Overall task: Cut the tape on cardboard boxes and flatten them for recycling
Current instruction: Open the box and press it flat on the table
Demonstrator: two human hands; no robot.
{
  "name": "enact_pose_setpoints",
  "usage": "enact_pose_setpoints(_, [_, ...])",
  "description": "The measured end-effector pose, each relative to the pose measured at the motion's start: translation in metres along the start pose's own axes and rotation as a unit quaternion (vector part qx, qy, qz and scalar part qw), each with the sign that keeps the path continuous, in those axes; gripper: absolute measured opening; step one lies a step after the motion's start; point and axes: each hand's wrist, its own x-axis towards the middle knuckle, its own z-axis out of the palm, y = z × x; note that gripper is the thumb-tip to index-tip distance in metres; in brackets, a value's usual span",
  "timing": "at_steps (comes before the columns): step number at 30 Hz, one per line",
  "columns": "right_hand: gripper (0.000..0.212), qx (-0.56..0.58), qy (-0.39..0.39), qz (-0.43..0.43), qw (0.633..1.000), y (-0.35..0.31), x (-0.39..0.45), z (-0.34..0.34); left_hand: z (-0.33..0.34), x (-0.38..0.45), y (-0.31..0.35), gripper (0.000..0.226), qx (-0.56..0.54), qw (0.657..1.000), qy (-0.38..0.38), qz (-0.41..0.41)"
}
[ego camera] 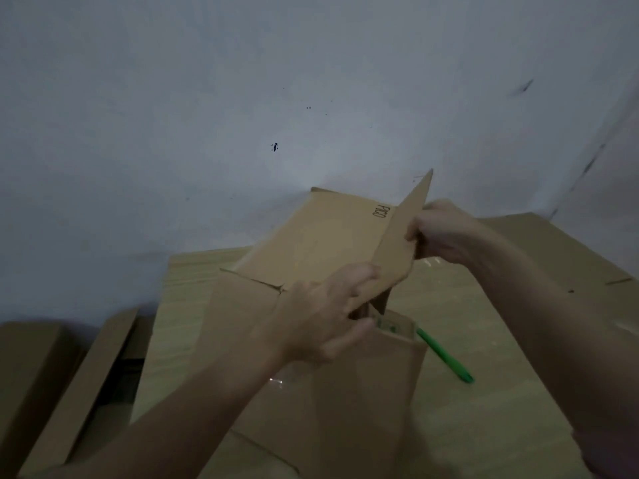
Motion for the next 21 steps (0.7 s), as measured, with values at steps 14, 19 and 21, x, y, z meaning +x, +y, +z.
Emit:
enact_pose_setpoints(14, [0.027,-0.048,0.02,-0.064,0.997,0.052,0.056,0.038,-0.004,-0.054,-0.074,0.09,0.203,0.862,-0.057,-0.461])
enact_pose_setpoints(19, [0.041,-0.268,0.043,-0.136,0.953,0.099,0.07,0.086,0.018,-0.087,-0.082,0.098,0.179,0.824,-0.086,-0.531])
enact_pose_setpoints(21, [0.077,-0.326,0.035,-0.15,0.933,0.115,0.078,0.102,0.026,-0.099,-0.091,0.094,0.188,0.808,-0.124,-0.544])
